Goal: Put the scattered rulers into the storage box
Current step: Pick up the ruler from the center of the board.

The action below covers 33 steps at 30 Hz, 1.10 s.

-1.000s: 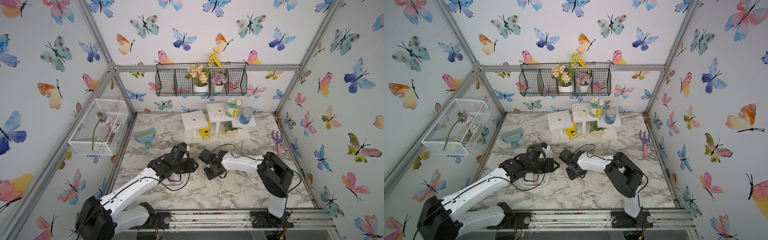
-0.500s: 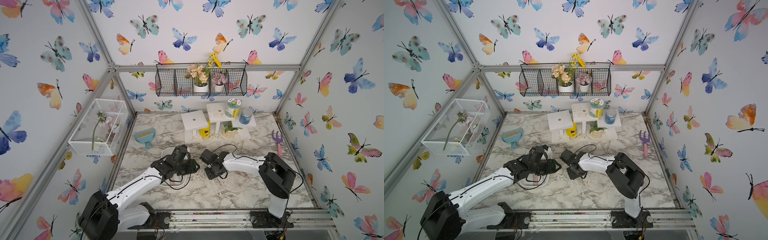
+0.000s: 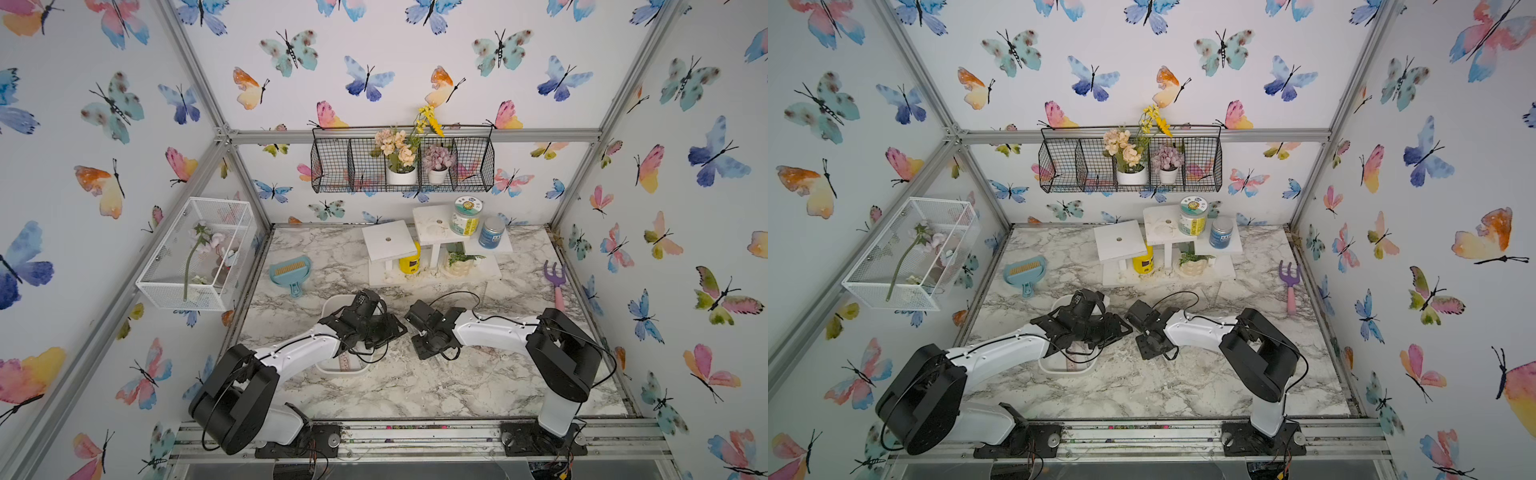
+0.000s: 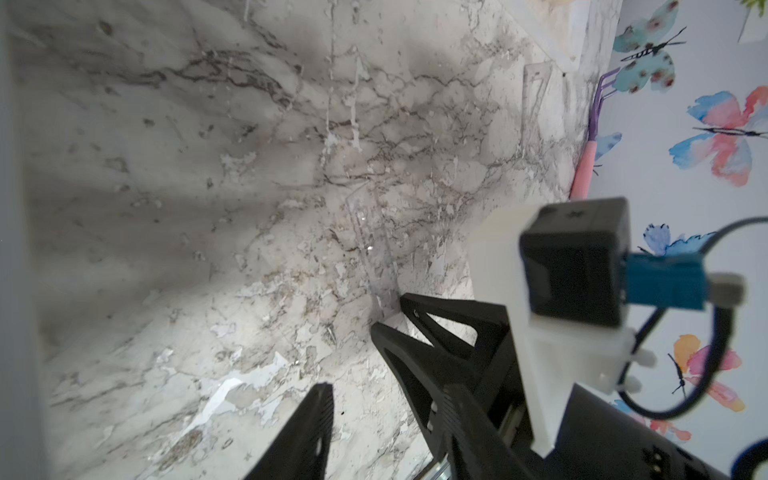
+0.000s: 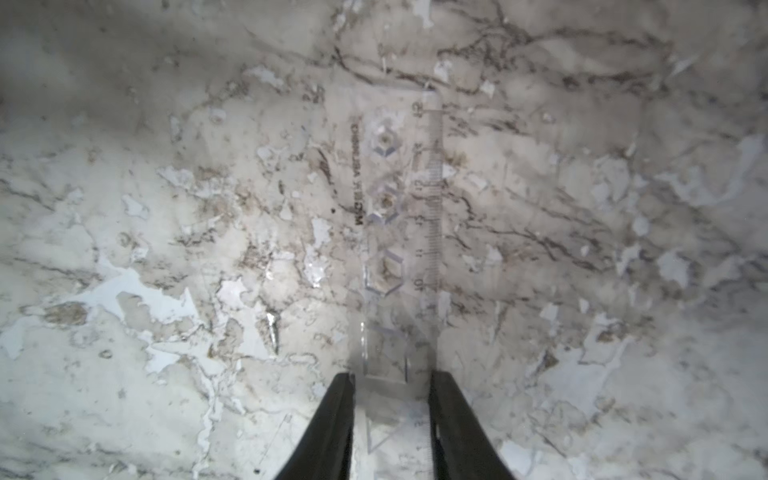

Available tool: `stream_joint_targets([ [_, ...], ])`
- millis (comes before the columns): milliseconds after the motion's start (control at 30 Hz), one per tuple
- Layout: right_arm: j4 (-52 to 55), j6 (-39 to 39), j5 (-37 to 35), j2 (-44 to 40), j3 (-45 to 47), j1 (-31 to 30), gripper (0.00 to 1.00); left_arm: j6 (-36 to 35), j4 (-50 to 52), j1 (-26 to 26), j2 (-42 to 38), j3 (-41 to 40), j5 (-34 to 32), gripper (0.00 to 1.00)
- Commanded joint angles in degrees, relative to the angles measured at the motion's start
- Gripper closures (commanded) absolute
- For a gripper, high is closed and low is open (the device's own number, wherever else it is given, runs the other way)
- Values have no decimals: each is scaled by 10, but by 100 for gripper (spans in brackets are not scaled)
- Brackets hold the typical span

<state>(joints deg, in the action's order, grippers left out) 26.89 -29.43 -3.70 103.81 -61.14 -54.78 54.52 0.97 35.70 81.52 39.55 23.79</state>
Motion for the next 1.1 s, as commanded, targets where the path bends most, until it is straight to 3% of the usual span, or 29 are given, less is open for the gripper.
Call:
stream_joint_targets([
  [0,8,-12,53,48,46,4,69,26,-60,-9,39,-7,34,52],
  [467,-14,-16,72,43,62,8,70,59,-128,0,154,23,57,55],
  [800,-23,-21,78,40,70,8,70,14,-35,5,100,60,-3,54],
  [1067,-37,-26,84,31,86,10,71,29,-55,14,120,48,1,55],
])
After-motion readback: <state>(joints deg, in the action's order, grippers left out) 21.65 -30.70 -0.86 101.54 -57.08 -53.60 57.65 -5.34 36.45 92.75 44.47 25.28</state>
